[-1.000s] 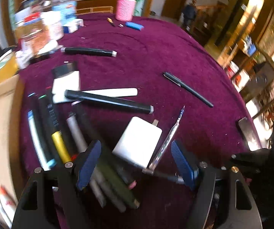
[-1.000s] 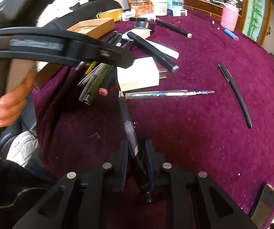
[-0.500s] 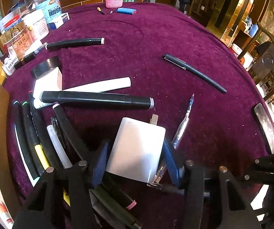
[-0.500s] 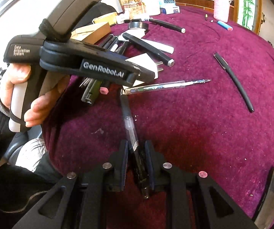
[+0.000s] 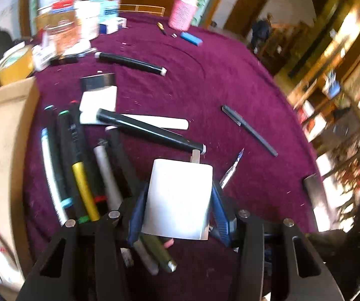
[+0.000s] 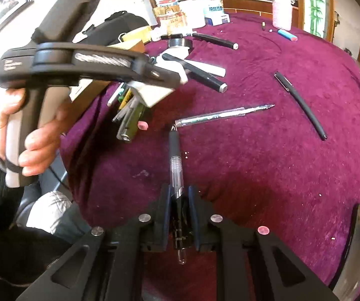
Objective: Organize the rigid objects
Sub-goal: 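Carry the adapter and pen into the tray and open both tools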
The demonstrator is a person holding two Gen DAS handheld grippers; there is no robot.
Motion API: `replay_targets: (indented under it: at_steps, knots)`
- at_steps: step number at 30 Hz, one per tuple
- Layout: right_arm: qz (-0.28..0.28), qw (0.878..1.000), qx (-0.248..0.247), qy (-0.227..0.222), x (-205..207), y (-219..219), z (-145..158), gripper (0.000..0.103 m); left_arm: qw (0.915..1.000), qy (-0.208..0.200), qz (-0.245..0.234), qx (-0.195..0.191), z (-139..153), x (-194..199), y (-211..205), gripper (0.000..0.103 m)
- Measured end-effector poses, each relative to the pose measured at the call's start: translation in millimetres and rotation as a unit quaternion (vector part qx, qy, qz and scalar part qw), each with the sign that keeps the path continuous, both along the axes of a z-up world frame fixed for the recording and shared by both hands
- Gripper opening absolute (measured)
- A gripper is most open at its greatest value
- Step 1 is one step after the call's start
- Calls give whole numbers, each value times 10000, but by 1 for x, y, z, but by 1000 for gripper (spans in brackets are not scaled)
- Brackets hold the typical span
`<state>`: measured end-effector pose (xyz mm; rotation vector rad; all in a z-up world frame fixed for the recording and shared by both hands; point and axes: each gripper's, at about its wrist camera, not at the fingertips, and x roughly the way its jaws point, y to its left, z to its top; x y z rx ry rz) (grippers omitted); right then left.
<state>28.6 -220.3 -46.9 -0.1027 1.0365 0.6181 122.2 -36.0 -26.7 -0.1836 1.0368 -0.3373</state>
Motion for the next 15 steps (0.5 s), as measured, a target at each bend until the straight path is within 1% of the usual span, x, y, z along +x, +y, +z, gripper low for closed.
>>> replay_targets:
  at_steps: [3,4,6,8,12,15]
  knots:
    - [-18,9996,297,-18,-8,3,11,15,9994,-175,290,-105,15,-19,24,48]
    - [-8,9993,359,-44,-13,6,15,15,9988,-202,412,-195,20,-28,36,48]
    - [-15,9991,416,-68,-18,13,20,15,9975,-281,590,-273,27,-41,54,48]
    - [9,9991,400,-106,-21,23,24,14,9952,-360,870,-257,33,-54,76,48]
    - [50,9979,594,-234,-22,47,40,14,9904,-340,1306,-304,38,-71,117,48]
    - [103,9962,808,-303,-18,74,51,15,9853,-334,1639,-358,42,-83,151,48]
